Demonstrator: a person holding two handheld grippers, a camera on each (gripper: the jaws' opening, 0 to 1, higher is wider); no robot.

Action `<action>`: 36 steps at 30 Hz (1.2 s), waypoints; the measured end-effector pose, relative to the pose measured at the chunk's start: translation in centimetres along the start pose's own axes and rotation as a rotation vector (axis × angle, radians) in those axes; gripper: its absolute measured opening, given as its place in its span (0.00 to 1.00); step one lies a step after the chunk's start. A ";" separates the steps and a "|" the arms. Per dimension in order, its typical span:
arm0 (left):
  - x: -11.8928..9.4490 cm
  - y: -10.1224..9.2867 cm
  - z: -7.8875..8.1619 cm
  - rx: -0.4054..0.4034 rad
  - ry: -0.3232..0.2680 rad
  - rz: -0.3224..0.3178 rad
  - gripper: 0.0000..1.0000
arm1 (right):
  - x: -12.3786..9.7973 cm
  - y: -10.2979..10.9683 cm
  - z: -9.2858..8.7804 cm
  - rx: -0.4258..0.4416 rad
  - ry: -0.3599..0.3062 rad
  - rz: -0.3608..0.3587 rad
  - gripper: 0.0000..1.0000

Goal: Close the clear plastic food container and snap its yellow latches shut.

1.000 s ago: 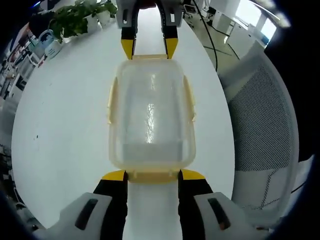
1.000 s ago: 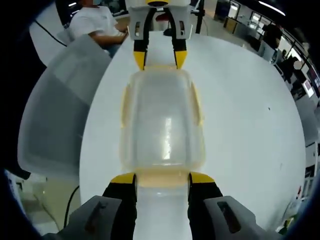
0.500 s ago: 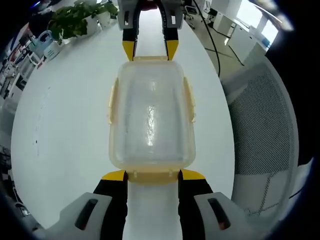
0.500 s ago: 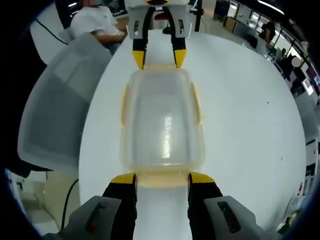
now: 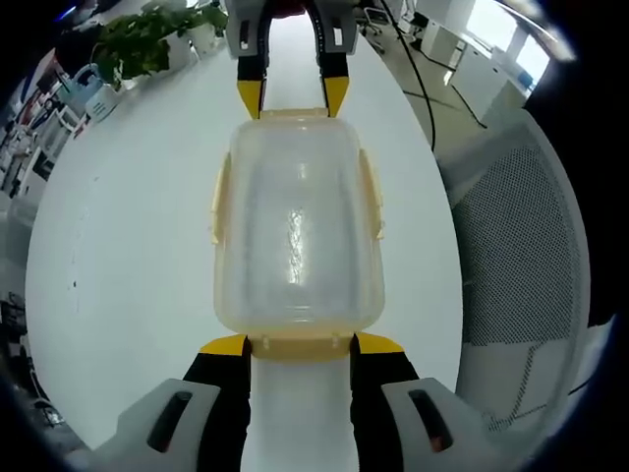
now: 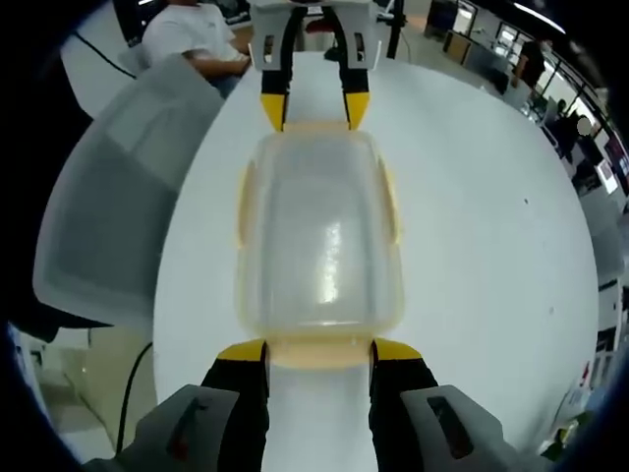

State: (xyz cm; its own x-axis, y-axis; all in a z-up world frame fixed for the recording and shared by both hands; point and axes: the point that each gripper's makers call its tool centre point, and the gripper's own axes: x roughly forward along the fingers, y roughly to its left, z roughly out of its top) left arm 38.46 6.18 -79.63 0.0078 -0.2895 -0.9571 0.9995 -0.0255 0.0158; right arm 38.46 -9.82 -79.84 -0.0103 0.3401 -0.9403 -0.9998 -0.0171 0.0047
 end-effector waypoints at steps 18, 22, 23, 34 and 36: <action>0.4 0.0 0.1 0.004 0.007 0.001 0.38 | 0.3 0.2 -0.4 0.009 -0.012 0.000 0.38; 0.4 0.0 0.1 0.001 0.006 0.003 0.38 | 0.3 0.2 -0.4 0.006 -0.010 0.000 0.38; 0.4 0.0 0.1 0.001 0.006 0.003 0.38 | 0.3 0.2 -0.3 0.004 -0.008 0.000 0.38; 0.4 -0.1 0.1 -0.002 -0.002 -0.003 0.38 | 0.3 0.2 -0.4 -0.006 0.008 0.000 0.38; 0.4 -0.2 0.1 -0.001 -0.004 -0.004 0.38 | 0.3 0.2 -0.4 -0.005 0.012 -0.004 0.38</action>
State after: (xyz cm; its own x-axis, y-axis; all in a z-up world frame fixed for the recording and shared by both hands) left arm 38.30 5.97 -80.00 0.0040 -0.2932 -0.9560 0.9996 -0.0252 0.0119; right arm 38.27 -10.11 -80.26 -0.0060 0.3293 -0.9442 -0.9998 -0.0205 -0.0009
